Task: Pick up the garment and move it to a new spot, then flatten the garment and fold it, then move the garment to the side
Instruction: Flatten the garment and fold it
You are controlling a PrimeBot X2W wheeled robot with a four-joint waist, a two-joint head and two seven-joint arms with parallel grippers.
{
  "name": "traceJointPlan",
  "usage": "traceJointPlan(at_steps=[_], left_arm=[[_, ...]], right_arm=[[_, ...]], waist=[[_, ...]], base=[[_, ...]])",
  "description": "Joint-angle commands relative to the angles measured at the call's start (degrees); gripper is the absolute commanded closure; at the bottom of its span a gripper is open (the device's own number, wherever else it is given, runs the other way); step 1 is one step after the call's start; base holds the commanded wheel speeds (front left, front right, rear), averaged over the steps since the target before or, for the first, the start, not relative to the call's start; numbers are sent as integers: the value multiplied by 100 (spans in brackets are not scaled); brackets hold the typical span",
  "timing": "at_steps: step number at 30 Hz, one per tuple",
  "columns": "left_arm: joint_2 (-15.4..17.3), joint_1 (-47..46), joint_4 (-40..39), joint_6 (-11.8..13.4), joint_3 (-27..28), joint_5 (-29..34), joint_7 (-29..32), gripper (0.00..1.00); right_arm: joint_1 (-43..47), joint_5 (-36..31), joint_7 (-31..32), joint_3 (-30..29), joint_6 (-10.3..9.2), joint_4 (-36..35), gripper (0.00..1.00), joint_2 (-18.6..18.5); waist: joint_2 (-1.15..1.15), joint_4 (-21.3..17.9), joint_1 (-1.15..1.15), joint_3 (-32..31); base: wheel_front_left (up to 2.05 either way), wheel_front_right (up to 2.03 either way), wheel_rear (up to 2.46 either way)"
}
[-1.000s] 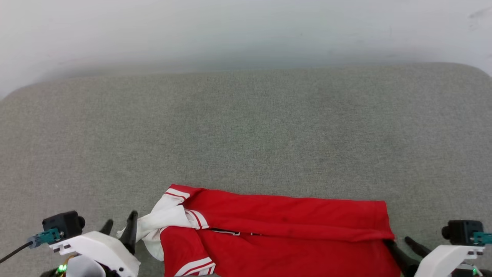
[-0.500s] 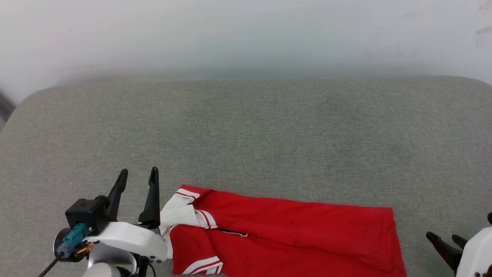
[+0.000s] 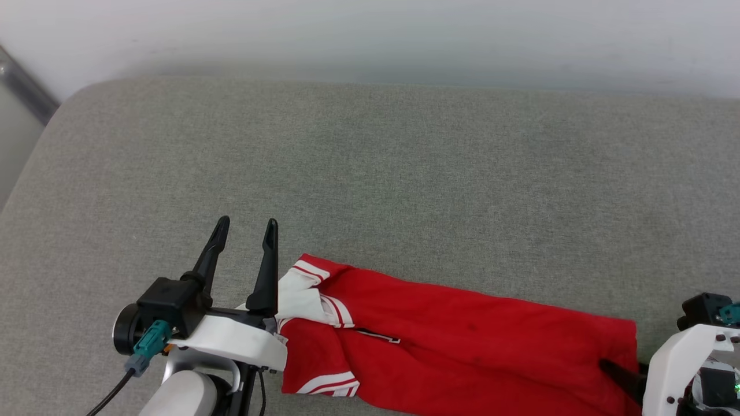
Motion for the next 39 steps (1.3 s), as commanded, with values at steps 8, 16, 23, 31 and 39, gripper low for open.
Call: traceJointPlan(at_steps=[8,16,23,31,39], left_arm=[[-13,-95,120,-31,60,95,-55,0],[65,33,177,33,107,85,-58,0],[100,113,162,130,140,76,-42,0],[136,86,129,152,103,108,-17,0],[149,92,119,146,43,103,25,0]], right_arm=[[-20,355,243,470,7,597,100,361],[-454,199,-9,159,-3,329,100,-90],[-651,-68,-1,-809,-3,600,100,-231],[-807,-350,308,-2094,-2,834,100,-238],[-869,904,1494,-2067,-2,312,100,729]], waist=[[0,3,-1,39],[0,-174,-1,-105],[0,-385,-1,-146],[0,-618,-1,-82],[0,-698,-1,-140]], base=[[0,0,0],[0,0,0],[0,0,0],[0,0,0],[0,0,0]])
